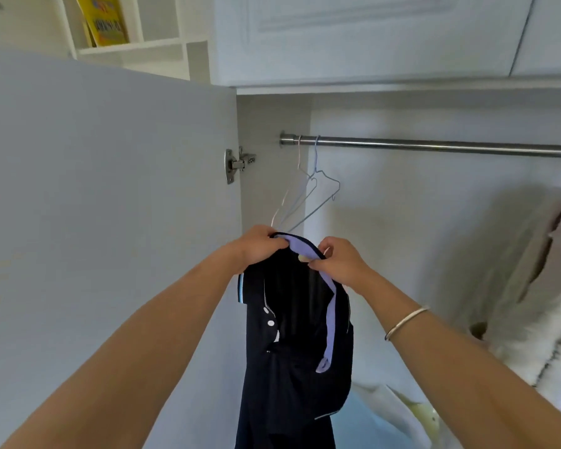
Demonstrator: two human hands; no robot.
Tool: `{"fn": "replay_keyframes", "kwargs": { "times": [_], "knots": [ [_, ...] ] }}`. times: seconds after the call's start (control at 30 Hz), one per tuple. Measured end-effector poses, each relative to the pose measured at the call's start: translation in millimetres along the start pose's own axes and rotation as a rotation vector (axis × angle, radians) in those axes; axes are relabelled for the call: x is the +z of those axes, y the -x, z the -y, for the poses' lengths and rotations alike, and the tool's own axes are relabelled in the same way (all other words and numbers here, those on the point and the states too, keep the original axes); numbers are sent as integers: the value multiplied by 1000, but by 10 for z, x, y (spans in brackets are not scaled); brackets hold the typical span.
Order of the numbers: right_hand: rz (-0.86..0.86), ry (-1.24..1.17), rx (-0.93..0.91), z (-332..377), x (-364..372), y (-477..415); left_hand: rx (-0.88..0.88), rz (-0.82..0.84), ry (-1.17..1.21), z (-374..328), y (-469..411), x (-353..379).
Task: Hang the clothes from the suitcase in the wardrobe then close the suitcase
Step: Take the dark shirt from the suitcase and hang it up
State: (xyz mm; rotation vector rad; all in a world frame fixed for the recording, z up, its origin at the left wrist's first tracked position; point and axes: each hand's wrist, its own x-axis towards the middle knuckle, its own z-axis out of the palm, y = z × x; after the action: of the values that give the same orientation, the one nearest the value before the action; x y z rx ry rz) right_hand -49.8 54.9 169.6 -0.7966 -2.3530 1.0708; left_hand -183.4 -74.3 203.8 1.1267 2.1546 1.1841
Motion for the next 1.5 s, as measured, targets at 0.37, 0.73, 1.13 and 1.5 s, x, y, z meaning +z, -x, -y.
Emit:
{"fn": "replay_keyframes", "kwargs": {
  "times": [0.37,0.73,1.13,1.5],
  "knots": [
    [-30,-580,238,160,358,-1267,-9,92,-72,377,-668,-72],
    [-74,-747,344,357,359,-1707,-40,30,-49,415,-751,-198],
    [-62,-712,240,152,-450,-1354,8,56,-5,113,-1011,91],
    [-545,-105,479,-910,-1311,-534,149,-116,25,-259,-1257,699]
  ]
}}
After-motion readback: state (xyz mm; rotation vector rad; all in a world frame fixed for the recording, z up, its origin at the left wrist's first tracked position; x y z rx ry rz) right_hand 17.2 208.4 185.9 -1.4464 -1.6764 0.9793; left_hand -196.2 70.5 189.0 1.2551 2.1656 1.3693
